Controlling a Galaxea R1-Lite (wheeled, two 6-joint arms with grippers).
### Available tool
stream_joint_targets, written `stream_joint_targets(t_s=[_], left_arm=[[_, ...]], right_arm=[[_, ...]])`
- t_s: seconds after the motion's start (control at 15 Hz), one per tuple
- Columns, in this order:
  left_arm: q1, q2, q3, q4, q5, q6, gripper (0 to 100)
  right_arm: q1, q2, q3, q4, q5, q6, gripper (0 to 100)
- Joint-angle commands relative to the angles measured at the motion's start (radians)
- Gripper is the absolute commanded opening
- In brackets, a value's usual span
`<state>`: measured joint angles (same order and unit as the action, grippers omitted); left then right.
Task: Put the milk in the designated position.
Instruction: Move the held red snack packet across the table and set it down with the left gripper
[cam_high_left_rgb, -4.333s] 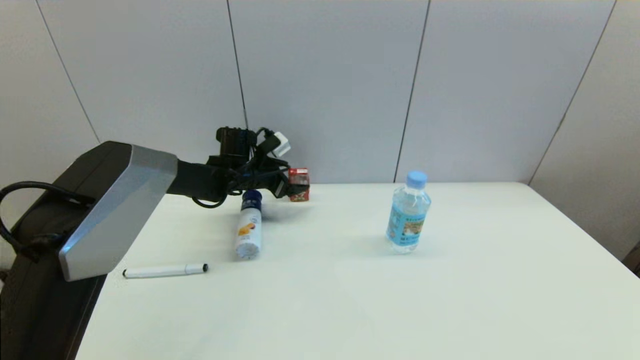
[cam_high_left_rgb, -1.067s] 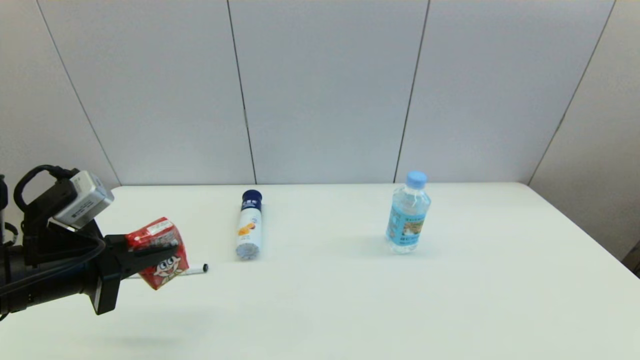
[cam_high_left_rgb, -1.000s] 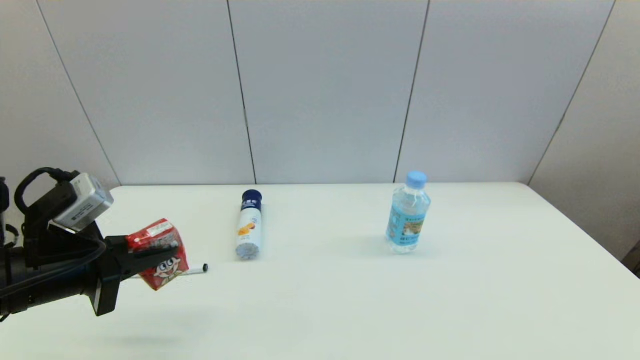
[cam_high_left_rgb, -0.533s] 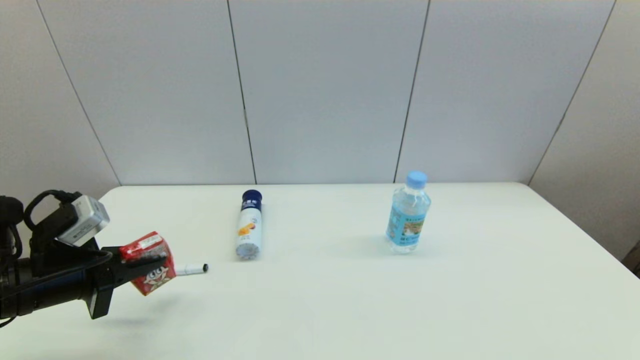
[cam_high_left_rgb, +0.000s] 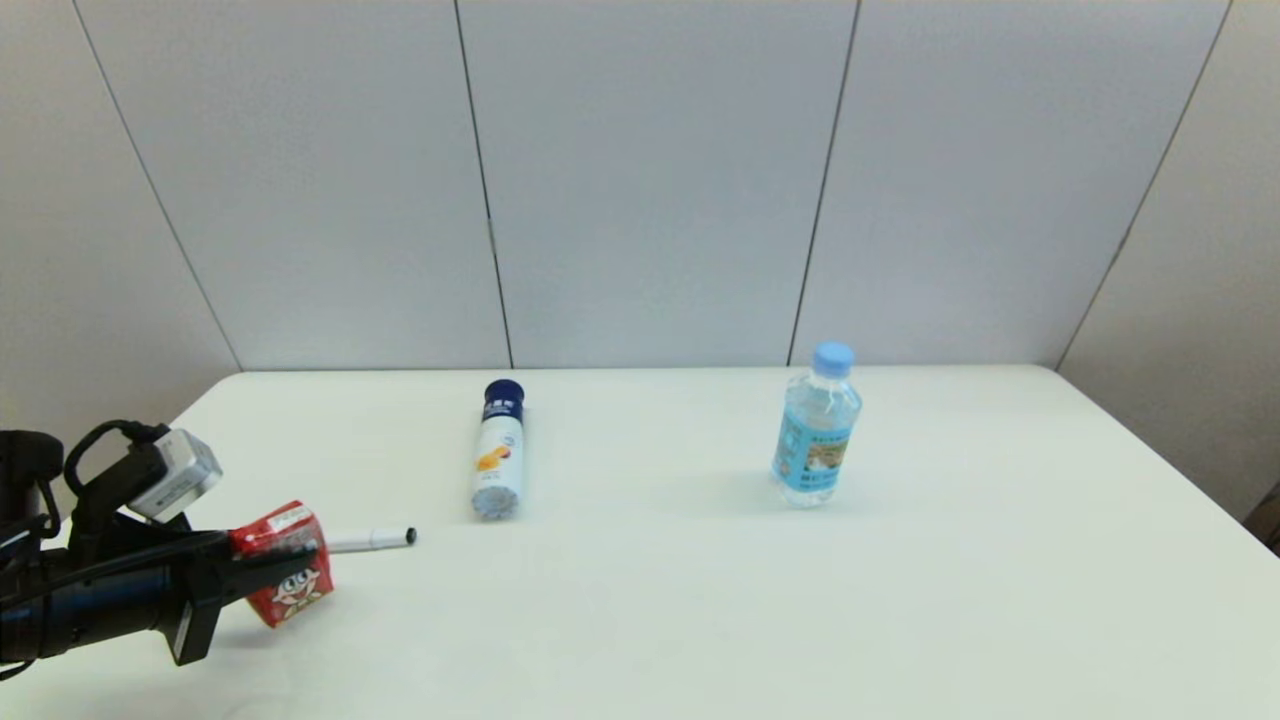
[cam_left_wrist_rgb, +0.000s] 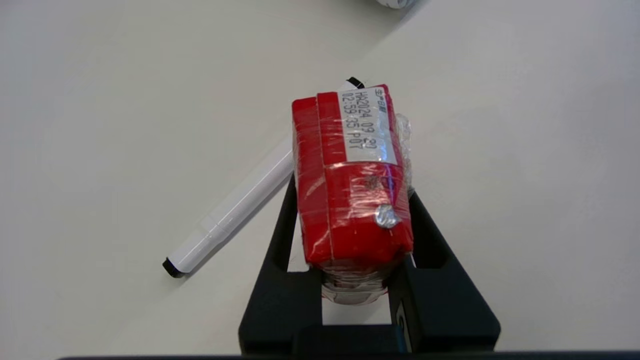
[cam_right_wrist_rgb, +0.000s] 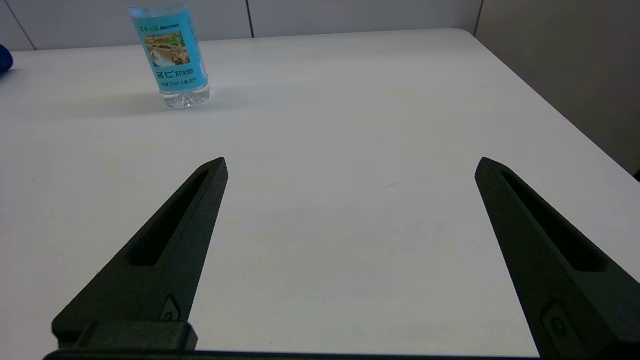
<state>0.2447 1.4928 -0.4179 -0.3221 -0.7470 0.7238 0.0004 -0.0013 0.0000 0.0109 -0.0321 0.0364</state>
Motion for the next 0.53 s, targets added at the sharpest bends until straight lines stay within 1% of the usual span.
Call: stream_joint_targets(t_s=[0.07,0.2,0.27,0.53], left_arm=[[0.001,0.030,-0.001,-0.017,-0.005,0.003,0],[0.001,0.035,-0.004,-0.026,-0.003,0.003,0],[0.001,0.035,-0.006,-0.028,-0.003,0.003,100],[0.001,0.030,-0.007,-0.026,-0.003,0.002,100]], right_arm=[[0.001,0.001,0.000,0.000,0.000,0.000,100],[0.000,0.001,0.000,0.000,0.000,0.000,100],[0.000,0.001,0.000,0.000,0.000,0.000,100],[0.000,0.001,0.000,0.000,0.000,0.000,100]])
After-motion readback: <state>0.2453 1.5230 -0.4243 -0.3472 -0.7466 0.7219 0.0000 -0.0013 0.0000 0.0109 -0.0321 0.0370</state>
